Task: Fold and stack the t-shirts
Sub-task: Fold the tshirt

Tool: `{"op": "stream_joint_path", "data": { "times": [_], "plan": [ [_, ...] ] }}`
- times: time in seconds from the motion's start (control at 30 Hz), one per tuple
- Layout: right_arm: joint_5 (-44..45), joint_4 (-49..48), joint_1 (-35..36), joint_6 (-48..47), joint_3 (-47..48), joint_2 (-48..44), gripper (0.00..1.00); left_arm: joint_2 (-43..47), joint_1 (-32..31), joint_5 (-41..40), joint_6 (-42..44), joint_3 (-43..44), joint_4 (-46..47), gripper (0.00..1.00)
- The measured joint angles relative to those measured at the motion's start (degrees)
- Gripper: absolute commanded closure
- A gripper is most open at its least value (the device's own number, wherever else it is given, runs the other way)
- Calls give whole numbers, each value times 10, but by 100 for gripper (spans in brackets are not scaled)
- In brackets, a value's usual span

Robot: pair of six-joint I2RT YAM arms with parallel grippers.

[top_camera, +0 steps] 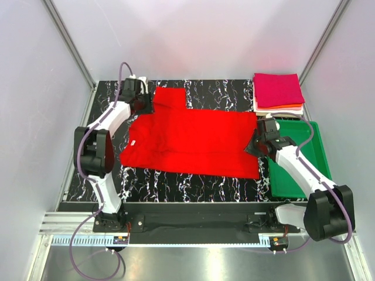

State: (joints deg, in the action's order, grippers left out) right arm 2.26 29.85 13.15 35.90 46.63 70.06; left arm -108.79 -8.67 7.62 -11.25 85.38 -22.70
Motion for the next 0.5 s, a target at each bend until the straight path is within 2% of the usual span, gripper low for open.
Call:
{"op": "stream_joint_path", "data": {
  "times": [0.1, 0.17, 0.33, 0.4, 0.5],
  "plan": [
    [0, -1, 33, 14, 0, 21, 81, 36, 0, -59, -30, -5, -49, 57],
    [5, -2, 73, 25, 2, 48, 85, 82, 1, -79, -58, -38, -64, 61],
    [5, -17, 139, 49, 13, 125, 91, 239, 1, -99, -134, -203, -79, 77],
    [7, -21, 141, 54, 13, 144, 92, 278, 1, -100, -163, -266, -75, 82],
    [9, -26, 142, 56, 12, 152, 93, 299, 1, -102, -200, -339, -72, 85]
  ]
}}
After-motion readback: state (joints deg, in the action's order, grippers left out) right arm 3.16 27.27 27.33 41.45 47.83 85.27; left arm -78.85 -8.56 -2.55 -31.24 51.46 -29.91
